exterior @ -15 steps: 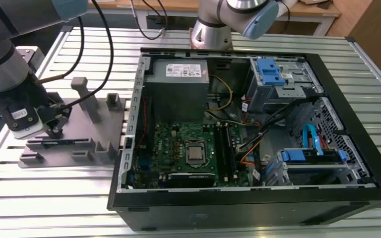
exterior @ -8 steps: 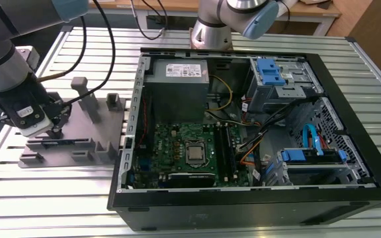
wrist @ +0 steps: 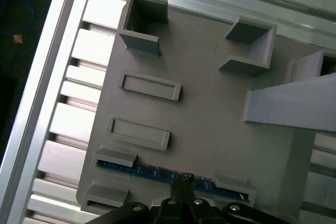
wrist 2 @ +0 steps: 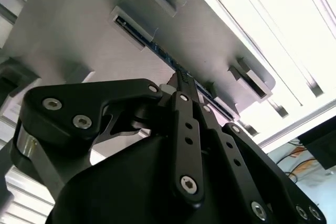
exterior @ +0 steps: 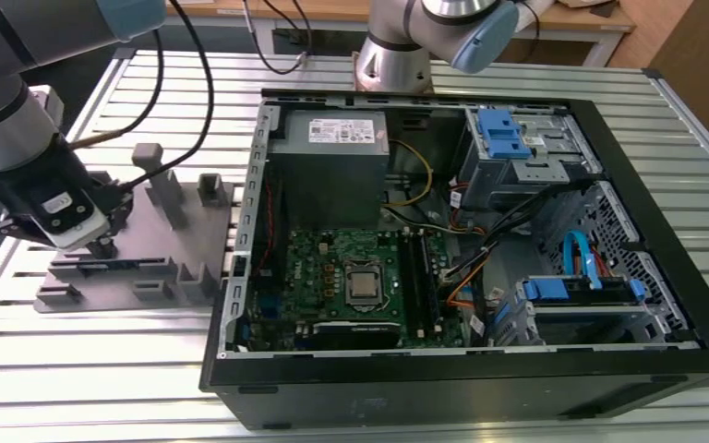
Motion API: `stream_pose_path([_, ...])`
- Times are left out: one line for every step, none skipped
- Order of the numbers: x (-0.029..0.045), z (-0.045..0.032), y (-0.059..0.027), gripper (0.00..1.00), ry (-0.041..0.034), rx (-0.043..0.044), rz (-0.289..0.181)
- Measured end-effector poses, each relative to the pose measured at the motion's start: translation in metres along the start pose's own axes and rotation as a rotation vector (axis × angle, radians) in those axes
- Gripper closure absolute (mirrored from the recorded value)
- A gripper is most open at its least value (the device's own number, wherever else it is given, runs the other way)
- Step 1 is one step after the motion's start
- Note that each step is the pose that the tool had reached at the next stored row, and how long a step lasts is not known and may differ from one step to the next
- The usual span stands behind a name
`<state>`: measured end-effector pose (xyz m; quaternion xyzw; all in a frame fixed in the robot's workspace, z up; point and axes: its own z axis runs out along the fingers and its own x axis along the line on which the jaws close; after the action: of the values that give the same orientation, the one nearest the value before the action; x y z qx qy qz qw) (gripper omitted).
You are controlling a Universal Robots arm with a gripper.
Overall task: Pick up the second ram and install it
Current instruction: 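Pick up the second ram and move it above second insertion slot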
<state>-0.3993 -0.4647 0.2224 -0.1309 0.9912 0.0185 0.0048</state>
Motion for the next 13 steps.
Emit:
stream_pose_path([0.0000, 0.0000, 0.0000, 0.89, 0.0005, -0.0002, -0.014])
stream_pose_path([0.0000, 0.0000, 0.0000, 0.89, 0.0010, -0.0004, -0.028])
stream_pose_path([0.0000, 0.0000, 0.0000, 0.89, 0.0015, -0.0006, -0.042])
stream_pose_path([0.0000, 0.0000, 0.0000, 0.89, 0.0020, -0.0008, -0.057])
stream_pose_path([0.0000, 0.0000, 0.0000, 0.89, 0.0025, -0.0010, -0.070])
stream_pose_path([0.0000, 0.0000, 0.0000, 0.89, 0.0030, -0.0012, -0.084])
stream_pose_path([0.0000, 0.0000, 0.0000, 0.89, 0.0035, -0.0014, -0.097])
stream_pose_path([0.0000, 0.0000, 0.0000, 0.89, 0.0039, -0.0016, -0.110])
stream_pose_path([0.0000, 0.0000, 0.0000, 0.89, 0.0044, -0.0018, -0.123])
stream_pose_path([0.0000, 0.0000, 0.0000, 0.89, 0.0048, -0.0019, -0.135])
stream_pose_path([0.0000, 0.0000, 0.0000, 0.89, 0.0053, -0.0021, -0.149])
stream_pose_path([0.0000, 0.0000, 0.0000, 0.89, 0.0057, -0.0023, -0.161])
stream_pose_path([0.0000, 0.0000, 0.0000, 0.89, 0.0062, -0.0025, -0.174])
